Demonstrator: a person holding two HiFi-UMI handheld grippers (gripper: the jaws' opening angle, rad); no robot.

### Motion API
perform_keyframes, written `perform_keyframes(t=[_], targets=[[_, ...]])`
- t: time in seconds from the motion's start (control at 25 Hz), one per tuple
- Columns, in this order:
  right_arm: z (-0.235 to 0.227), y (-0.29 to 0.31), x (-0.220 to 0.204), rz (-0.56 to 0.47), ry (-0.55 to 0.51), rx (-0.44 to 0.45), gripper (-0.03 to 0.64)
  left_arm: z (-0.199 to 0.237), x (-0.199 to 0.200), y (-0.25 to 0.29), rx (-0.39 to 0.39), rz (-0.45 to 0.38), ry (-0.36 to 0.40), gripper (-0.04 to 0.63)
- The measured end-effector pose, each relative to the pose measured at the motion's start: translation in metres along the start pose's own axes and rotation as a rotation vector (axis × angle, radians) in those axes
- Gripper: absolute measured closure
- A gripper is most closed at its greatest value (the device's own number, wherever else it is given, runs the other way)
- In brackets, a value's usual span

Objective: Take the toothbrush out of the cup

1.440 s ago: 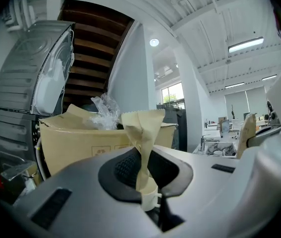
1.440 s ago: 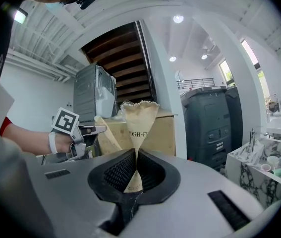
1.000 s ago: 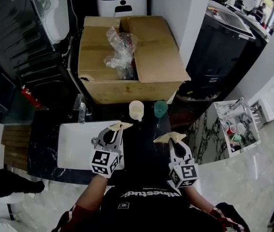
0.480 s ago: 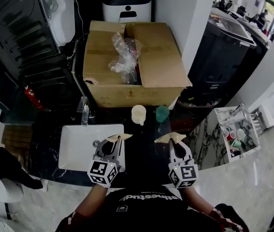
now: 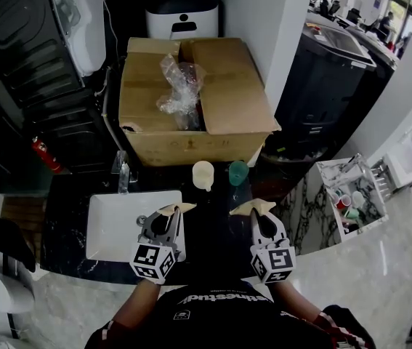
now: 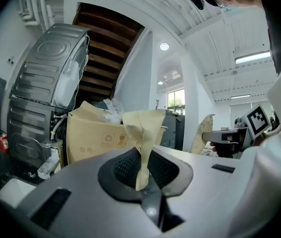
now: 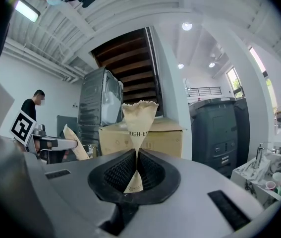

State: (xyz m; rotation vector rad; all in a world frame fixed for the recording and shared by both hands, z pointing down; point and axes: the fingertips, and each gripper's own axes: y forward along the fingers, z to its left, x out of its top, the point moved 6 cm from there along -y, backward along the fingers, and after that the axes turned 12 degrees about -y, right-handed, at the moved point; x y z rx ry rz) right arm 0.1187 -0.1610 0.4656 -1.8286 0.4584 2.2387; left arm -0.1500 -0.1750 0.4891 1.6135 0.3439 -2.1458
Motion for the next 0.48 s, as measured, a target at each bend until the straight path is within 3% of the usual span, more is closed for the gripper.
perform_keyframes(t=[0.48], targets=[[-0.0024,-0.001,-0.0055,0.033,-0.006,-0.001,0.575,0.0018,-0.0057,0.0041,-0.009,0.016,0.011,0.554]])
